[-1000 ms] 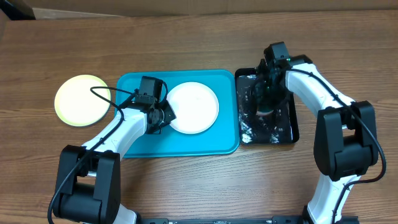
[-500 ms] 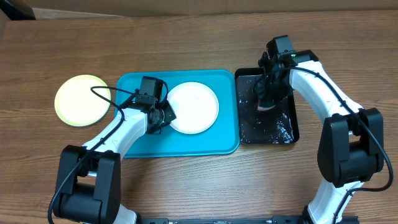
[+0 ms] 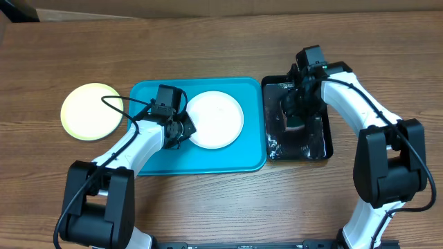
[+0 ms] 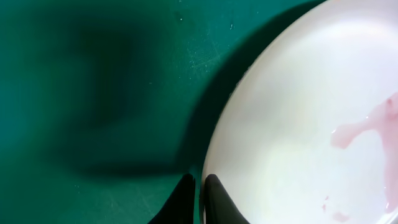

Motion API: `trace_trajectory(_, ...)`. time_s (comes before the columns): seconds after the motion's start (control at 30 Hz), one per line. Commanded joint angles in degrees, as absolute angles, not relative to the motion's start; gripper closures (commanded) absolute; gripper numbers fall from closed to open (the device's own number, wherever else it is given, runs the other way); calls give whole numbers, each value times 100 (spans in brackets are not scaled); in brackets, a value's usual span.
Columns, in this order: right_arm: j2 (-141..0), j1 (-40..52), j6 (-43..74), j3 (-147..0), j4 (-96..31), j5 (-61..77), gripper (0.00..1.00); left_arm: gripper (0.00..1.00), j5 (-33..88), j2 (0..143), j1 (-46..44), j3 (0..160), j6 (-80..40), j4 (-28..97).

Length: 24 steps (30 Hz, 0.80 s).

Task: Clean dirty plates on tray and stack at the side
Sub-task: 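Release the sponge in the black tray and lift the right gripper away, then lift the white plate off the teal tray with the left gripper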

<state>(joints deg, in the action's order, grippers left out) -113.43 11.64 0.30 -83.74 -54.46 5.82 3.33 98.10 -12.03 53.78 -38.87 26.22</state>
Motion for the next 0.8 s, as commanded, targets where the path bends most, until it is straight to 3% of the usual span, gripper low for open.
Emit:
trace_trajectory(0.0,-11128,1057,71,-9159,-5621,773,44,89,224,10005,-1256,5441,-3876,2589)
trace_trajectory(0.07,-11128,976,123,-9417,-5743,768,43,96,211,10090,-1258,5441,-3879,2580)
trace_trajectory(0.2,-11126,633,187,-9712,-5870,762,36,96,231,10125,-1258,5443,-3874,2567)
trace_trajectory(0.3,-11126,235,309,-9749,-5916,775,25,96,239,10060,-1256,5483,-3765,2567)
trace_trajectory(0.4,-11126,-301,458,-9749,-5994,777,3,96,45,9878,-1256,5548,-3365,2609)
trace_trajectory(0.43,-11126,-489,499,-9749,-6014,781,0,96,-99,9789,-1256,5572,-3282,2652)
trace_trajectory(0.77,-11128,-1745,497,-9749,-6058,777,0,96,-1192,9006,-1245,5651,-2679,2637)
